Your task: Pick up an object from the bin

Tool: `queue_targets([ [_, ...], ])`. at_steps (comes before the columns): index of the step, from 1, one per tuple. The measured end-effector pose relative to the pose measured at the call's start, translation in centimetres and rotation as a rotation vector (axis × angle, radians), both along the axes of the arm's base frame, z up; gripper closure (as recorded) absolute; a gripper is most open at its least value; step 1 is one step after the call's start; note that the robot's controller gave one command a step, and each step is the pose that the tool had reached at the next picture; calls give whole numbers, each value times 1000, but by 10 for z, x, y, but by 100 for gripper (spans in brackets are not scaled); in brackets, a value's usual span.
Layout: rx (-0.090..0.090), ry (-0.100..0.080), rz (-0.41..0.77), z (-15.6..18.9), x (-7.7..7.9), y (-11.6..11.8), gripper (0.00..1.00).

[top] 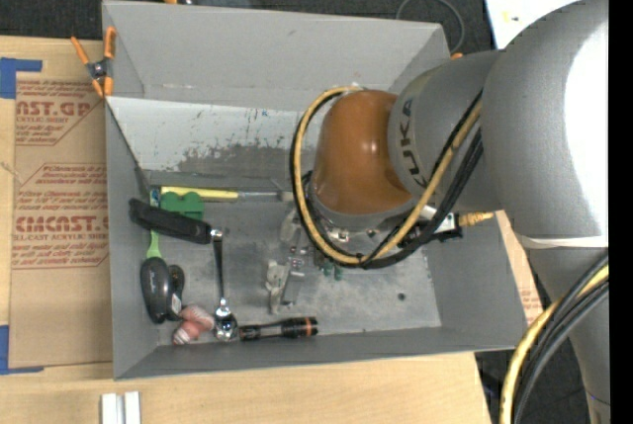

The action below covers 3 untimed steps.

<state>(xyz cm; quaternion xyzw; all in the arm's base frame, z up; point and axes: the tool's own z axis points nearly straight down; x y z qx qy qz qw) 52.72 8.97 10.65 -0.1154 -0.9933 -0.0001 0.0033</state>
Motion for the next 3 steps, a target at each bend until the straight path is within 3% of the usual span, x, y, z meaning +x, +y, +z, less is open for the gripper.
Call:
queue_targets([
  [1, 4, -22, -117, -38, -1, 0, 0],
  [2, 3, -4, -172, -36, -15, 4, 100],
  [3, 3, -4, -173, -36, -15, 4, 100],
])
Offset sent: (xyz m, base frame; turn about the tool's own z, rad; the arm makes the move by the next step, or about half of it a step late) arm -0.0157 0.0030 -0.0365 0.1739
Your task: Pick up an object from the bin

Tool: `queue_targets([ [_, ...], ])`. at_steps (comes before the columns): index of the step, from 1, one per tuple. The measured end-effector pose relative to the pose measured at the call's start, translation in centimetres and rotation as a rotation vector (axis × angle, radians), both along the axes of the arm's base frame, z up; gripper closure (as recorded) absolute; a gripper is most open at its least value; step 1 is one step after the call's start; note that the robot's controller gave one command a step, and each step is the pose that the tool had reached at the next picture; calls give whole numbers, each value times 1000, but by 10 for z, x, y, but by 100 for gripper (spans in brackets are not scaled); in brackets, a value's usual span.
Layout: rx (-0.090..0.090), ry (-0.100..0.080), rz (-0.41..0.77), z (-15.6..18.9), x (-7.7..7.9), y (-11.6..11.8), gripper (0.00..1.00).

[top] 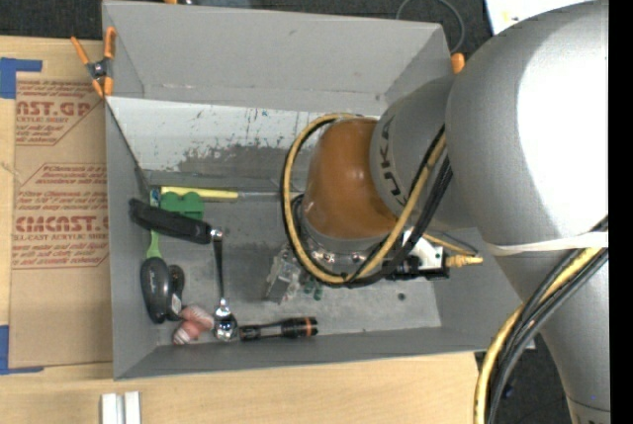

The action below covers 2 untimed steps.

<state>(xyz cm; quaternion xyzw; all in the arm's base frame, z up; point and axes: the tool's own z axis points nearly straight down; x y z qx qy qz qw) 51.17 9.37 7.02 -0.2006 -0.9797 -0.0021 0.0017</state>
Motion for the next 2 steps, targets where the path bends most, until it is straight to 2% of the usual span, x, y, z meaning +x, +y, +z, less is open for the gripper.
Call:
queue_targets([
  [1, -2, 11, 0, 12, -3, -1, 100],
  [2, 0, 2, 1, 45, -1, 0, 100],
])
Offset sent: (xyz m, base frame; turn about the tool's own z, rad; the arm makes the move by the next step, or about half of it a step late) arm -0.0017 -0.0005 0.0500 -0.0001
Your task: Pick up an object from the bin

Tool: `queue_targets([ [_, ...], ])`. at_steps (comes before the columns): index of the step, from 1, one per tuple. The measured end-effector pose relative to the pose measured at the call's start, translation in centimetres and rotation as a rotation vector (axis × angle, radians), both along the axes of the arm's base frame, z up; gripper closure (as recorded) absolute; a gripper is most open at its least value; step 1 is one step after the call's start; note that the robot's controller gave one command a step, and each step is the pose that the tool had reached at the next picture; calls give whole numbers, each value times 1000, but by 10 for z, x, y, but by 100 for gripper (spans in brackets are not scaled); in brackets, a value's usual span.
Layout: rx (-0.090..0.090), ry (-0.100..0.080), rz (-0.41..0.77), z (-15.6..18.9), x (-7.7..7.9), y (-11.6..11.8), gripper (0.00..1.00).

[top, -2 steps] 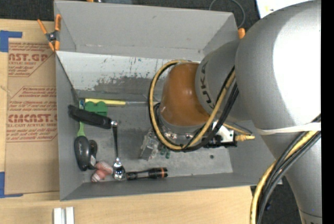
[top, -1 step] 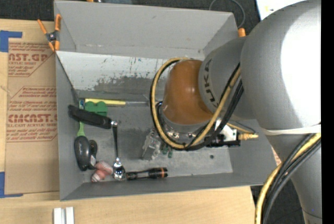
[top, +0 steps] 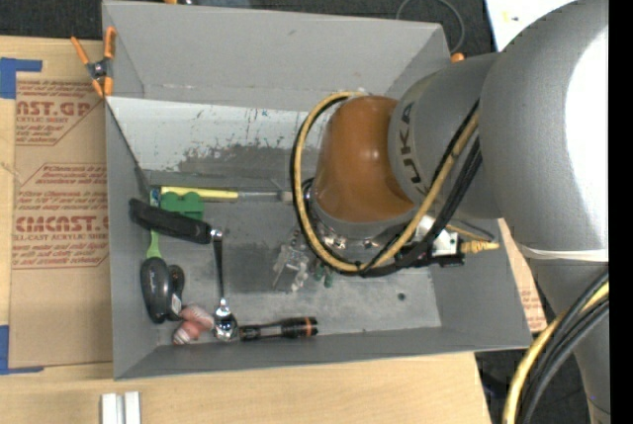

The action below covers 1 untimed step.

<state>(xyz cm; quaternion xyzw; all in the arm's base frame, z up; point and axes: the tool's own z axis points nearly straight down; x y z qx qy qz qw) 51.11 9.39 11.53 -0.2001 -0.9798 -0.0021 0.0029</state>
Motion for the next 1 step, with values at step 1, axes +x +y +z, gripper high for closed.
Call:
queue_targets([
  [1, 0, 2, 1, 10, -1, 0, 100],
])
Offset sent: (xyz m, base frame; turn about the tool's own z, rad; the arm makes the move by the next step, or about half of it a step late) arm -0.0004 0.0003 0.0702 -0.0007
